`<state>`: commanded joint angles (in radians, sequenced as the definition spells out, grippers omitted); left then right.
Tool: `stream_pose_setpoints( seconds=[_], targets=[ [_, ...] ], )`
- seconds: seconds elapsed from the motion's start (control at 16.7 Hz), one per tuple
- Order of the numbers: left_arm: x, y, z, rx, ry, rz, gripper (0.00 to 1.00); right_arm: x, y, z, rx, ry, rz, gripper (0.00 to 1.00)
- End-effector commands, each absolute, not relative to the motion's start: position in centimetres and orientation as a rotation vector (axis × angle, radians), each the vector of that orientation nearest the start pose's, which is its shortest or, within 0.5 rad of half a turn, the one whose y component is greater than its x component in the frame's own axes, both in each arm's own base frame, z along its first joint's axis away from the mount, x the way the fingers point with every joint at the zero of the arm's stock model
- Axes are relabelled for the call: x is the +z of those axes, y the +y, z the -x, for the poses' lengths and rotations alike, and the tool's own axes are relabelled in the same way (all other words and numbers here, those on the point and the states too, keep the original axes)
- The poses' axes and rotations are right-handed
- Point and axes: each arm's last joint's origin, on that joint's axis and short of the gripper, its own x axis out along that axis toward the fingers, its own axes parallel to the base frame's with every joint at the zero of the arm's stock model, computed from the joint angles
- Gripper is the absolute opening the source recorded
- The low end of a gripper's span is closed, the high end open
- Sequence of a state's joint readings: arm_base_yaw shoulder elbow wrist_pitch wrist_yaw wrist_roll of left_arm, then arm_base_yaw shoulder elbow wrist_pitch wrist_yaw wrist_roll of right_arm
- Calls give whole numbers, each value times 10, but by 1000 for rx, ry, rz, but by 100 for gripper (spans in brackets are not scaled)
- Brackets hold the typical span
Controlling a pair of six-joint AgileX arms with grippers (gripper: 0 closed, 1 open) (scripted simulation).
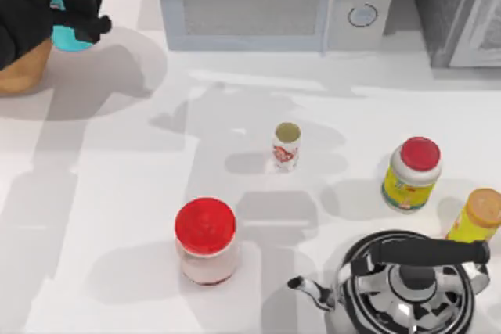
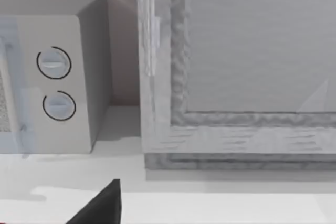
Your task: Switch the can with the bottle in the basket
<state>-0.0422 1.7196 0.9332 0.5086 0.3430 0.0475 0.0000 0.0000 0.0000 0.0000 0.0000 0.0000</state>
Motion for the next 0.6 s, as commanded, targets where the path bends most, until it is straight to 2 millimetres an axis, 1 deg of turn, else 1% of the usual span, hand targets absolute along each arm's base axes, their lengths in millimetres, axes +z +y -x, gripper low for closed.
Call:
stream_pose_setpoints(
  seconds=[0.06, 0.18, 0.3, 0.42, 0.48, 0.6],
  targets=[
    [223, -10, -382, -336, 265, 8, 0, 160, -1, -106, 0, 0, 0, 100],
    [258, 26, -393, -239, 271, 8, 0, 160, -1, -106, 0, 0, 0, 100],
    [283, 63, -396, -140, 287, 11, 0, 160, -1, -106, 0, 0, 0, 100],
    [300, 92, -394, -63, 302, 15, 0, 160, -1, -106, 0, 0, 0, 100],
    [305, 101, -393, -37, 307, 16, 0, 160, -1, -106, 0, 0, 0, 100],
    [309, 110, -391, -12, 314, 17, 0, 160, -1, -106, 0, 0, 0, 100]
  ],
)
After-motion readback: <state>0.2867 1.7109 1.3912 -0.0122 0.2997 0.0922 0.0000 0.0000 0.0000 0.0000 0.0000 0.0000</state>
